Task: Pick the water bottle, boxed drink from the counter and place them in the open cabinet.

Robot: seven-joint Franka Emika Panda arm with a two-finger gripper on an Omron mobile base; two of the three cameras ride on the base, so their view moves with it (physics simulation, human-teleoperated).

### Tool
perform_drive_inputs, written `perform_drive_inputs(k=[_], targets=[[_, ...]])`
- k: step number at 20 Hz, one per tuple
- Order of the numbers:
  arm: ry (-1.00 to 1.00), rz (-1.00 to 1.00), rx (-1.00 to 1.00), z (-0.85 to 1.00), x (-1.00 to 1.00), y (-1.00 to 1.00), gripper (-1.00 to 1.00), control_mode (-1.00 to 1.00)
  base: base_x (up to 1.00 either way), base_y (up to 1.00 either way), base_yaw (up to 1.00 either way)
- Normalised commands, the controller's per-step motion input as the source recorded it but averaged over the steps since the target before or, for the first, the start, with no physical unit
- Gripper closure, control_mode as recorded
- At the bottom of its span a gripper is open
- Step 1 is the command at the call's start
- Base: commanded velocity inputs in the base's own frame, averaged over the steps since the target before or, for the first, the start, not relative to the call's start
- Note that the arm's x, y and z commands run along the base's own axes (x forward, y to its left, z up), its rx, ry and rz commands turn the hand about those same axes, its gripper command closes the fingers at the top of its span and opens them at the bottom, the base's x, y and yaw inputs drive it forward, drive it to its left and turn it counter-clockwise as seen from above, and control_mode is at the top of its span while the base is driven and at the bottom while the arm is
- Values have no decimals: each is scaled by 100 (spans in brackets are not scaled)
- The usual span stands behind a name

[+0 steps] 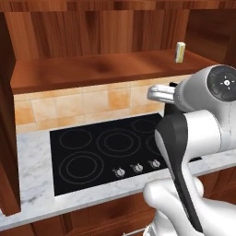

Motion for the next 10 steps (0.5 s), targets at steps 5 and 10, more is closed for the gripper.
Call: perform_drive_inputs(k=[5,10], targets=[[-12,29,1,15,-26,-4,100,-100,0,0,0],[-26,28,2,62,-29,4,100,-100,0,0,0]])
